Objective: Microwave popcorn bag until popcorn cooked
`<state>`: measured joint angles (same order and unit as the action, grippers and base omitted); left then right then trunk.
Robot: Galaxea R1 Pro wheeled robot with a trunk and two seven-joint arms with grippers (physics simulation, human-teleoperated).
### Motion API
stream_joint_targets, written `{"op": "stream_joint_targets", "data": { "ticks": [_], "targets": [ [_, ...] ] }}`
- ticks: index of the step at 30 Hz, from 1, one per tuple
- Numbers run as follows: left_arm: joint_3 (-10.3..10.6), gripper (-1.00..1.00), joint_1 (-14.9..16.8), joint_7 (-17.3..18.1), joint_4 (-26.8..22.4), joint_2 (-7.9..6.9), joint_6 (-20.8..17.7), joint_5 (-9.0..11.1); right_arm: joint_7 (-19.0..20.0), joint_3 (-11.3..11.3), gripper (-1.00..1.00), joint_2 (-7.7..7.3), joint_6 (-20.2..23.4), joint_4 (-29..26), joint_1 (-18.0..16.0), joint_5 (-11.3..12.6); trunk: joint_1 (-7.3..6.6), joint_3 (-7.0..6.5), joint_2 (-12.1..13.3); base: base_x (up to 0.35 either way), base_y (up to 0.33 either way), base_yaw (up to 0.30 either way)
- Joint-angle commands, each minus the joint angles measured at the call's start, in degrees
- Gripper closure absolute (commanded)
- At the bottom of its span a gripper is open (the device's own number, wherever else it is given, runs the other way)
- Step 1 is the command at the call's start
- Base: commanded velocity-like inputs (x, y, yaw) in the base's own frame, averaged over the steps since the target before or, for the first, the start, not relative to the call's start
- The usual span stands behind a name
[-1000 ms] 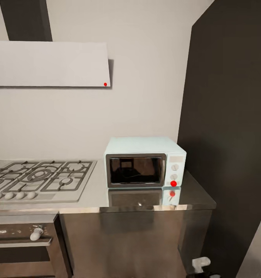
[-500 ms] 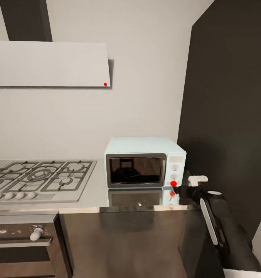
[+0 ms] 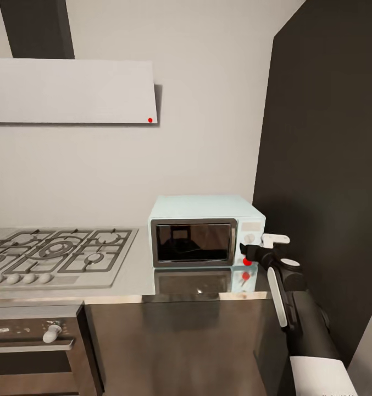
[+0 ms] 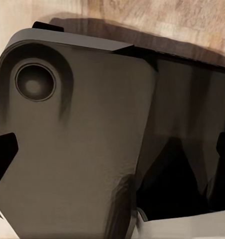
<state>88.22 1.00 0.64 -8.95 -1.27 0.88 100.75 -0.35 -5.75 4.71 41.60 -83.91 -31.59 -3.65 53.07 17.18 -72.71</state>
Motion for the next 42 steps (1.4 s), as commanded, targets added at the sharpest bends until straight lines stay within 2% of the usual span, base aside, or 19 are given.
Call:
{"op": "stream_joint_targets", "data": {
  "ticks": [1,8,9,11,13,17,21,23,29,34,35,40,42],
  "targets": [
    [0.5,-1.00,0.1,0.1,-0.1,-0.05,0.1,0.6,0.1,0.0,-1.00,0.04,-0.1,0.1,-0.1,-0.3,0.00,0.07,0.0,0.000,0.000,0.000],
    [0.5,-1.00,0.1,0.1,-0.1,-0.05,0.1,0.7,0.1,-0.1,-1.00,0.19,-1.1,1.6,-0.1,-0.3,0.00,0.07,0.0,0.000,0.000,0.000],
    [0.5,-1.00,0.1,0.1,-0.1,-0.05,0.1,0.7,0.0,-0.1,1.00,0.41,-2.6,4.4,-0.1,-0.4,0.00,0.07,0.0,0.000,0.000,0.000],
    [0.5,-1.00,0.1,0.1,-0.1,-0.05,0.1,0.7,0.0,-0.3,1.00,0.35,-8.9,10.8,-0.1,-0.5,0.00,0.07,0.0,0.000,0.000,0.000],
    [0.5,-1.00,0.1,0.1,-0.1,-0.05,0.1,0.7,0.1,-0.3,1.00,0.23,-14.0,14.7,0.0,-0.6,0.00,0.07,0.0,0.000,0.000,0.000],
    [0.5,-1.00,0.1,0.1,-0.1,-0.05,0.1,0.6,0.1,-0.4,1.00,-0.02,-18.3,15.4,-0.2,-0.6,0.00,0.07,0.0,0.000,0.000,0.000],
    [0.5,-1.00,0.1,0.1,-0.1,-0.05,0.1,0.6,0.0,-0.4,1.00,-0.07,-27.7,17.2,-0.5,-0.4,0.00,0.07,0.0,0.000,0.000,0.000],
    [0.5,-1.00,0.1,0.1,-0.1,-0.05,0.1,0.6,-0.1,-0.5,1.00,-0.11,-29.9,19.3,-0.5,-0.4,0.00,0.07,0.0,0.000,0.000,0.000],
    [0.5,-1.00,0.1,0.1,-0.1,-0.05,0.1,0.7,0.4,-2.7,1.00,-0.13,-31.1,21.4,-0.5,-0.5,0.00,0.07,0.0,0.000,0.000,0.000],
    [0.5,-1.00,0.1,0.0,-0.1,0.03,0.1,0.7,0.1,-2.9,1.00,-0.14,-31.2,22.6,-0.5,-0.4,0.00,0.07,0.0,0.000,0.000,0.000],
    [0.5,-1.00,0.1,0.0,-0.1,0.03,0.1,0.7,0.1,-3.0,1.00,-0.14,-31.3,23.5,-0.5,-0.4,0.00,0.07,0.0,0.000,0.000,0.000],
    [0.5,-1.00,0.1,0.1,-0.1,-0.01,0.1,0.7,0.5,-3.9,1.00,-0.55,-37.1,33.2,-0.5,-0.5,0.00,0.07,0.0,0.000,0.000,0.000],
    [0.5,-1.00,0.1,0.1,-0.1,-0.02,0.1,0.7,0.6,-4.0,1.00,-0.65,-37.5,34.0,-0.5,-0.6,0.00,0.07,0.0,0.000,0.000,0.000]
  ]
}}
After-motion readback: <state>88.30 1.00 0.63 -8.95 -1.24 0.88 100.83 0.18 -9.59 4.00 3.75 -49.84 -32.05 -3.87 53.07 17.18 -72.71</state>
